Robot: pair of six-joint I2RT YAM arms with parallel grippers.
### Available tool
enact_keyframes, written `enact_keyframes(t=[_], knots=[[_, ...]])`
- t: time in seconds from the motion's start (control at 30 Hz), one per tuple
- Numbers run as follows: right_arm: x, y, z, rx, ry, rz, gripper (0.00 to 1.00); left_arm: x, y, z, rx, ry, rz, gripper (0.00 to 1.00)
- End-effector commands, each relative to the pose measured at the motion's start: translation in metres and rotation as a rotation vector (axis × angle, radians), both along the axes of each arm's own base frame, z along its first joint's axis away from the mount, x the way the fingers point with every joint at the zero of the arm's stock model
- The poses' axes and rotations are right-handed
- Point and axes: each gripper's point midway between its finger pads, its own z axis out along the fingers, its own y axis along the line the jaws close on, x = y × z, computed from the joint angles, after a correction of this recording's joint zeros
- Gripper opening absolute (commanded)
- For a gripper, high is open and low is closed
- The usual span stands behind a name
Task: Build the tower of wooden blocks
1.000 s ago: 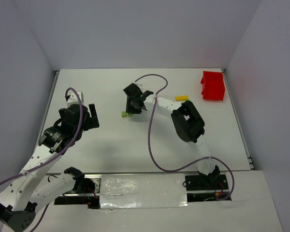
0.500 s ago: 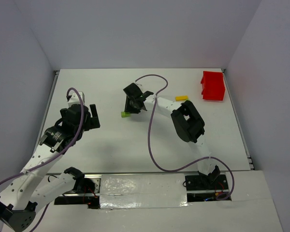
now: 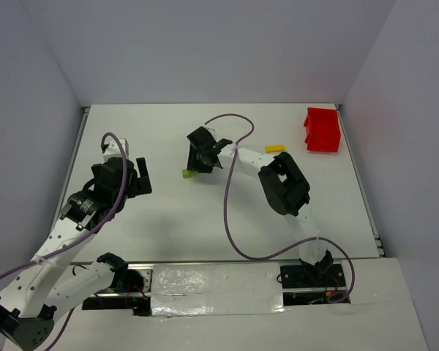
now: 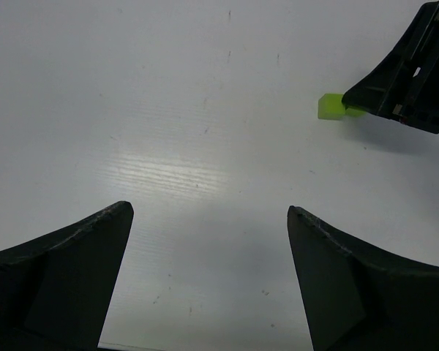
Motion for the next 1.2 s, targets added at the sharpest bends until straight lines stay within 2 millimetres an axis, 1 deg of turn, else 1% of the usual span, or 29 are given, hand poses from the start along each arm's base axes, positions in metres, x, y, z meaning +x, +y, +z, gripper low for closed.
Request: enact_keyframes(t=[0.0, 0.17, 0.2, 0.23, 0.27, 0.33, 0.43, 0.47, 0.5, 0.53, 0.67, 0.7, 0.73, 0.77, 0.8, 0.83, 0.87, 0.9, 0.93, 1.03, 1.1, 1.13, 1.17], knots=[[0.002, 0.008, 0.018, 0.043, -0.036, 0.006, 0.52, 0.005, 0.000, 0.004, 0.013, -0.020, -0.014, 1.00], [0.003, 0.006, 0.023, 0.054, -0.047, -0.003, 0.53, 0.006, -0.002, 0.003, 0.012, -0.018, -0.020, 0.99], [0.004, 0.006, 0.028, 0.064, -0.055, -0.006, 0.53, 0.006, -0.002, 0.003, 0.012, -0.017, -0.021, 0.99], [0.004, 0.004, 0.028, 0.065, -0.061, -0.011, 0.53, 0.006, -0.002, 0.003, 0.013, -0.015, -0.023, 0.99], [0.005, 0.003, 0.034, 0.072, -0.072, -0.017, 0.53, 0.006, -0.002, 0.003, 0.012, -0.014, -0.025, 0.99], [0.005, 0.003, 0.037, 0.076, -0.079, -0.013, 0.56, 0.006, -0.003, 0.002, 0.012, -0.013, -0.029, 0.99], [0.005, 0.006, 0.042, 0.089, -0.091, 0.004, 0.70, 0.006, -0.004, 0.001, 0.013, -0.010, -0.033, 0.99], [0.006, 0.006, 0.041, 0.084, -0.093, 0.002, 0.83, 0.007, -0.004, 0.001, 0.012, -0.009, -0.033, 0.99], [0.005, 0.006, 0.040, 0.080, -0.094, 0.015, 0.94, 0.007, -0.004, 0.001, 0.012, -0.009, -0.035, 0.99], [0.005, 0.007, 0.040, 0.080, -0.095, 0.020, 1.00, 0.007, -0.005, 0.001, 0.011, -0.010, -0.038, 1.00], [0.005, 0.006, 0.039, 0.063, -0.104, 0.031, 1.00, 0.007, -0.005, 0.001, 0.011, -0.008, -0.042, 0.99], [0.008, 0.010, 0.044, 0.067, -0.114, 0.044, 1.00, 0.007, -0.006, 0.000, 0.011, -0.007, -0.043, 1.00], [0.004, 0.011, 0.041, 0.032, -0.107, 0.075, 1.00, 0.008, -0.005, 0.001, 0.012, -0.006, -0.042, 1.00], [0.003, 0.011, 0.030, -0.011, -0.092, 0.084, 1.00, 0.008, -0.005, 0.000, 0.012, -0.005, -0.042, 0.99], [0.008, 0.020, 0.043, -0.016, -0.123, 0.093, 1.00, 0.008, -0.006, 0.000, 0.010, -0.004, -0.043, 0.99], [0.004, 0.016, 0.037, -0.081, -0.110, 0.092, 1.00, 0.008, -0.006, 0.000, 0.011, -0.005, -0.044, 0.99], [0.004, 0.015, 0.028, -0.114, -0.100, 0.092, 1.00, 0.008, -0.005, 0.000, 0.010, -0.005, -0.043, 0.99], [0.007, 0.017, 0.034, -0.118, -0.111, 0.087, 1.00, 0.008, -0.006, 0.001, 0.010, -0.006, -0.045, 1.00], [0.006, 0.012, 0.030, -0.148, -0.108, 0.074, 1.00, 0.008, -0.005, 0.000, 0.010, -0.006, -0.042, 1.00], [0.004, 0.017, 0.031, -0.143, -0.113, 0.091, 1.00, 0.008, -0.005, 0.000, 0.006, -0.007, -0.046, 0.99], [0.002, 0.024, 0.030, -0.139, -0.115, 0.121, 1.00, 0.008, -0.006, 0.001, 0.004, -0.007, -0.047, 0.99], [0.002, 0.024, 0.025, -0.149, -0.106, 0.129, 1.00, 0.008, -0.005, 0.000, 0.007, -0.005, -0.047, 1.00], [0.000, 0.027, 0.027, -0.159, -0.105, 0.142, 1.00, 0.009, -0.005, 0.000, 0.007, -0.005, -0.047, 0.99]])
